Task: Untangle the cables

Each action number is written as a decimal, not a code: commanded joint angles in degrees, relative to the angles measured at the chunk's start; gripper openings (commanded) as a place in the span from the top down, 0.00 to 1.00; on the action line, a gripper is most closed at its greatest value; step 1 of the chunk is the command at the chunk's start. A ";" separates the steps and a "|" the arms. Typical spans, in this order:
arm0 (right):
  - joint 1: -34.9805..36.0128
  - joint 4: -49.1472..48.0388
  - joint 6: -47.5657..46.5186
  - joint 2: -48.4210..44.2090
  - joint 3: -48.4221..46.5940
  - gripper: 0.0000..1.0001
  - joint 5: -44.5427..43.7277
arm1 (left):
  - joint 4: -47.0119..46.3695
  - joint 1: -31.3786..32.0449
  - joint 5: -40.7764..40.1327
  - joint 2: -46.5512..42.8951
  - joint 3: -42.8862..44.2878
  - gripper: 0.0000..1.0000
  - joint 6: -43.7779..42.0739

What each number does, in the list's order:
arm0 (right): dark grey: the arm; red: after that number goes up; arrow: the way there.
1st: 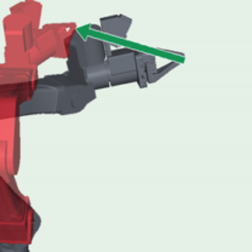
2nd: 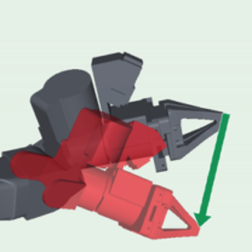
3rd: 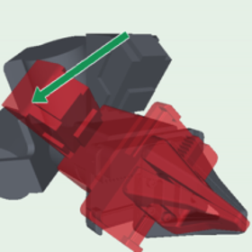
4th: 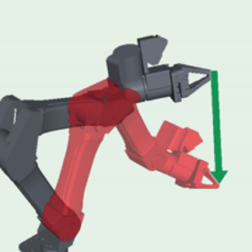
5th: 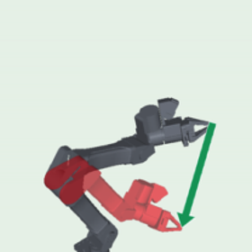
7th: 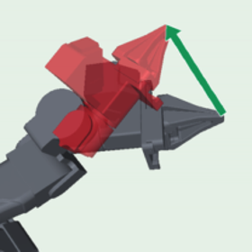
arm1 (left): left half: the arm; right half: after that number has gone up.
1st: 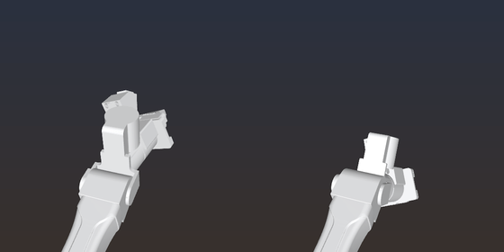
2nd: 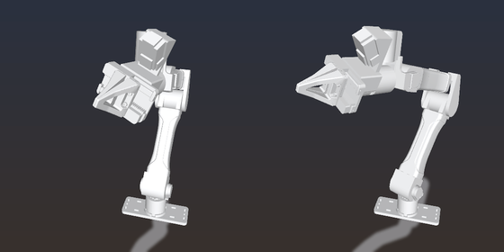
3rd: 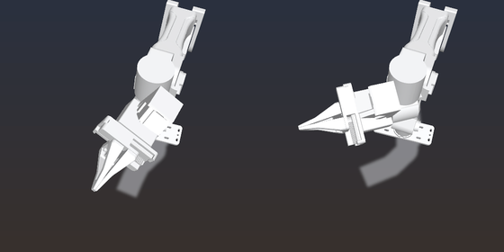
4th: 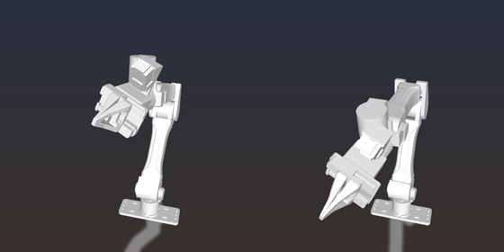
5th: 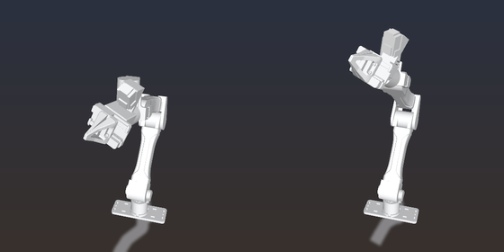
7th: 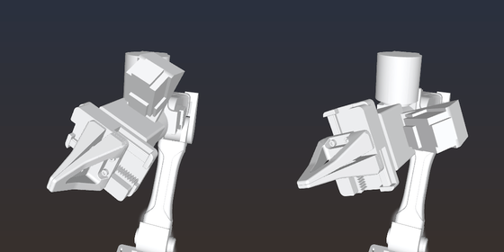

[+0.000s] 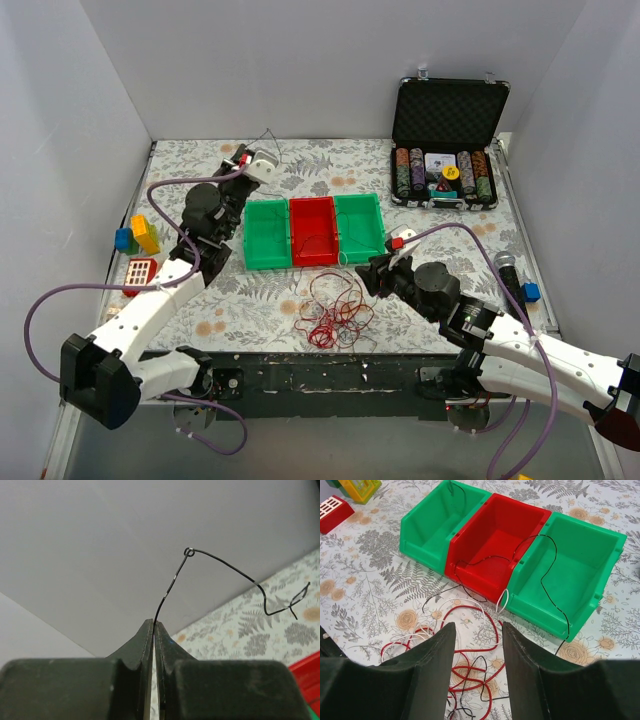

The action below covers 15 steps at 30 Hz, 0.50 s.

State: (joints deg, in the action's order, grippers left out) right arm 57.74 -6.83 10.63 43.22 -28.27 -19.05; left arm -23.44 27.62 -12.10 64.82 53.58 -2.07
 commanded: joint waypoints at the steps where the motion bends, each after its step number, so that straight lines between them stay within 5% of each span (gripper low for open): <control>1: -0.43 -0.29 0.09 -0.15 -1.17 0.50 -1.08 | -1.60 -2.74 -0.39 -0.40 -4.27 1.00 1.53; 15: -0.78 0.77 0.00 -0.42 -1.08 0.52 -2.13 | 4.01 -7.67 5.16 -0.04 -10.68 1.00 -1.53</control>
State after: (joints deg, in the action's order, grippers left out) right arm 57.32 -5.02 10.63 43.07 -28.27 -19.81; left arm -23.33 19.99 -9.34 66.11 46.02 -0.40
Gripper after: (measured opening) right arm 0.489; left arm 0.010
